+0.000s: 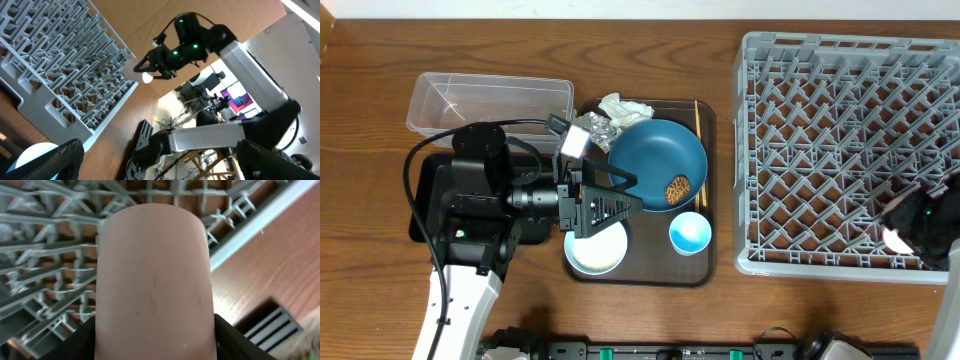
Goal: Sort waste into correct bins and load items into the dishwasher rack
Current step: 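Carry the pink cup with right gripper into the dish rack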
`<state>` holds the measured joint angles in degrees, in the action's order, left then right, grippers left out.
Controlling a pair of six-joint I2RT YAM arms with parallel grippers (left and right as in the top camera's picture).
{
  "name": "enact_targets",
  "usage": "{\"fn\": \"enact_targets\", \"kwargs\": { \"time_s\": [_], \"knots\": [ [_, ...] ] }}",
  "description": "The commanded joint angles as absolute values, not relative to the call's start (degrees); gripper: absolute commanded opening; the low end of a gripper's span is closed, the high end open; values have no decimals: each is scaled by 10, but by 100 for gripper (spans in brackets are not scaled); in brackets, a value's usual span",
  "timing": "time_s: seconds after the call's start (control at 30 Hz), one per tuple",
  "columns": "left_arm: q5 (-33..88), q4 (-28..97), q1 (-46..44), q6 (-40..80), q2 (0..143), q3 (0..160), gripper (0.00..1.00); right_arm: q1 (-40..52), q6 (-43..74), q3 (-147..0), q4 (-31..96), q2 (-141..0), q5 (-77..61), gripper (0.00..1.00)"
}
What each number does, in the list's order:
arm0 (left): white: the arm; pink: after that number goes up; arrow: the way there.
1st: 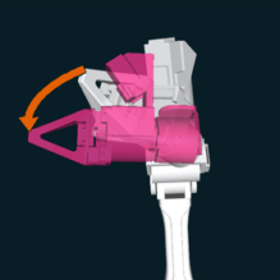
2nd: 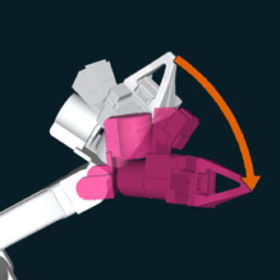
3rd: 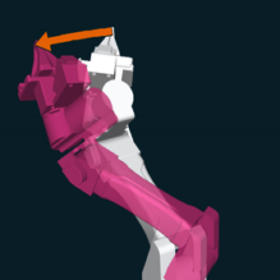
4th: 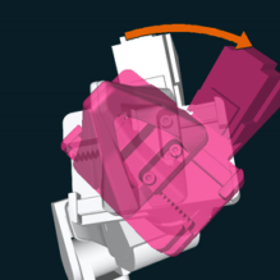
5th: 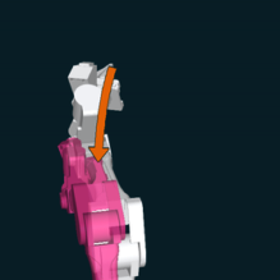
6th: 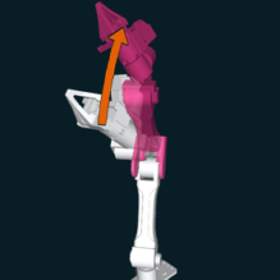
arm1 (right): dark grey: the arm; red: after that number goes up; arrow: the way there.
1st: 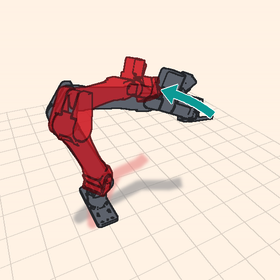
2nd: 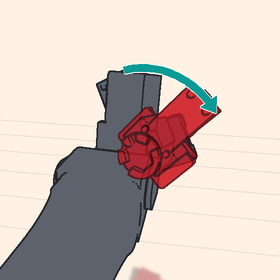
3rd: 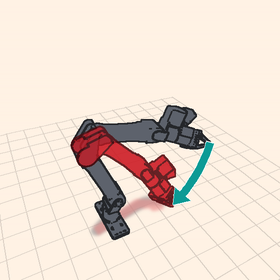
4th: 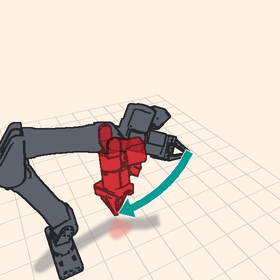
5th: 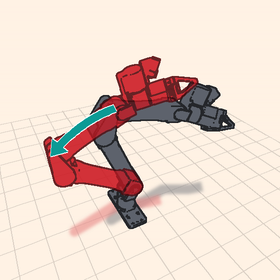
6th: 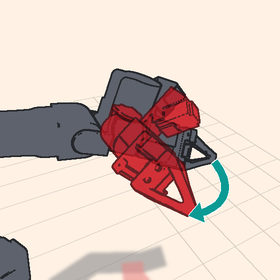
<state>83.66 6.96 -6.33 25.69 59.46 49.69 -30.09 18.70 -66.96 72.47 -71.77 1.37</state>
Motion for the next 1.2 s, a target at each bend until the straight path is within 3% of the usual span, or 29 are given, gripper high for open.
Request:
{"fn": "enact_targets", "kwargs": {
  "time_s": [0.0, 0.33, 0.37, 0.43, 0.47, 0.5, 0.8, 0.9, 1.17],
  "knots": [
    [844, 65, -64, 258, 591, 509, 98, -314, 190, -680, 731, -747, 11, 51],
    [844, 67, -64, 258, 591, 509, 98, -314, 190, -677, 746, -822, 11, 51],
    [844, 67, -64, 258, 591, 509, 98, -314, 190, -677, 750, -827, 14, 56],
    [844, 67, -64, 258, 591, 509, 98, -314, 190, -677, 754, -834, 17, 77],
    [844, 67, -64, 258, 591, 509, 98, -314, 190, -677, 755, -835, 17, 96],
    [844, 67, -64, 258, 591, 509, 98, -314, 190, -677, 755, -835, 17, 99],
    [844, 67, -64, 258, 591, 509, 98, -314, 185, -680, 748, -829, -19, 98],
    [844, 67, -64, 258, 591, 509, 98, -313, 129, -693, 742, -815, -103, 92],
    [832, 69, -72, 258, 591, 509, 98, -284, 46, -729, 716, -710, -290, 94]
  ]
}}
